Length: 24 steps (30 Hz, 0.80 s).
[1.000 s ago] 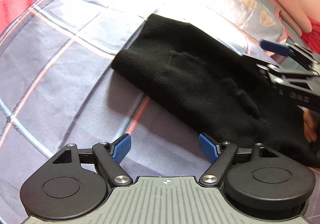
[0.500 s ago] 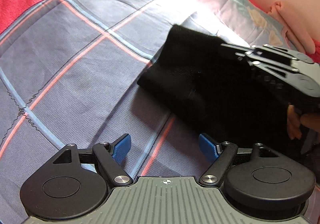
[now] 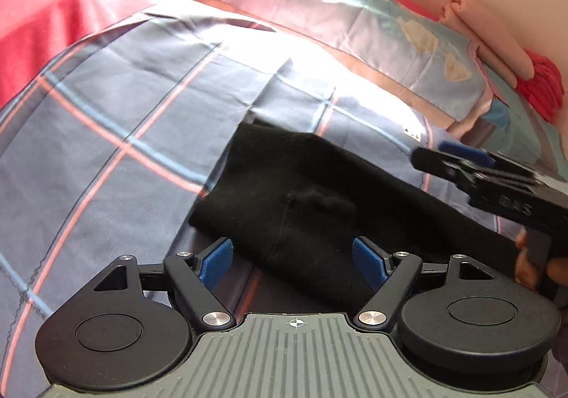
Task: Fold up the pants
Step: 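Grasp the folded edge with the right gripper and press the fold flat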
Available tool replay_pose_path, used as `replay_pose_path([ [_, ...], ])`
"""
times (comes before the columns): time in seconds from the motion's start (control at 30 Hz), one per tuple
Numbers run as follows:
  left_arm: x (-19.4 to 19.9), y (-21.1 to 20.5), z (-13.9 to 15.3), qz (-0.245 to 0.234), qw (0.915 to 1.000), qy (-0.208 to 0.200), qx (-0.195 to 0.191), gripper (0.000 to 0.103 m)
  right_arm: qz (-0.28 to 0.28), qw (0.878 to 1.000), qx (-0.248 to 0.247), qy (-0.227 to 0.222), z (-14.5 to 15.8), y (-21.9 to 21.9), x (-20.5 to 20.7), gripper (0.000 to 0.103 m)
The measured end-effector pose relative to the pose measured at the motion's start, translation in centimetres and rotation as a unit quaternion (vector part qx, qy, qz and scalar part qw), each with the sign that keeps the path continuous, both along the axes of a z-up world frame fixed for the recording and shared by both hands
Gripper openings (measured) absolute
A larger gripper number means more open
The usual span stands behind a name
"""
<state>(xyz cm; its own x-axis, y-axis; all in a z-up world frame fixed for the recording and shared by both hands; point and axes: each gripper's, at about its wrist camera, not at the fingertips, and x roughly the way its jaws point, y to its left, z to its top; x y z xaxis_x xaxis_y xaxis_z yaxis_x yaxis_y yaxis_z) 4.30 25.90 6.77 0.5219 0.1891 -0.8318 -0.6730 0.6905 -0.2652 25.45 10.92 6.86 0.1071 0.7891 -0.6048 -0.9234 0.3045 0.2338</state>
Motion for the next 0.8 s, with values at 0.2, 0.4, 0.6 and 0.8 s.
replay_pose_path([
  [0.2,7.2,-0.7,-2.3,-0.051,0.9985,0.008,-0.019,0.103,-0.082,0.991,-0.027,0.104,-4.2,-8.8,1.4,0.065],
  [0.4,10.5,-1.7,-5.5,-0.084,0.9952,0.051,-0.006,0.103,-0.229,0.972,-0.027,0.053,-4.3,-13.9,5.6,0.019],
  [0.6,11.3,-2.9,-5.9,-0.099,0.9919,0.076,0.024,0.103,-0.086,0.993,-0.017,0.081,-3.8,-11.8,2.5,0.069],
  [0.8,12.0,-3.4,-5.5,-0.102,0.9890,0.102,0.033,0.103,-0.226,0.972,-0.022,0.057,-3.2,-14.3,3.8,0.055],
])
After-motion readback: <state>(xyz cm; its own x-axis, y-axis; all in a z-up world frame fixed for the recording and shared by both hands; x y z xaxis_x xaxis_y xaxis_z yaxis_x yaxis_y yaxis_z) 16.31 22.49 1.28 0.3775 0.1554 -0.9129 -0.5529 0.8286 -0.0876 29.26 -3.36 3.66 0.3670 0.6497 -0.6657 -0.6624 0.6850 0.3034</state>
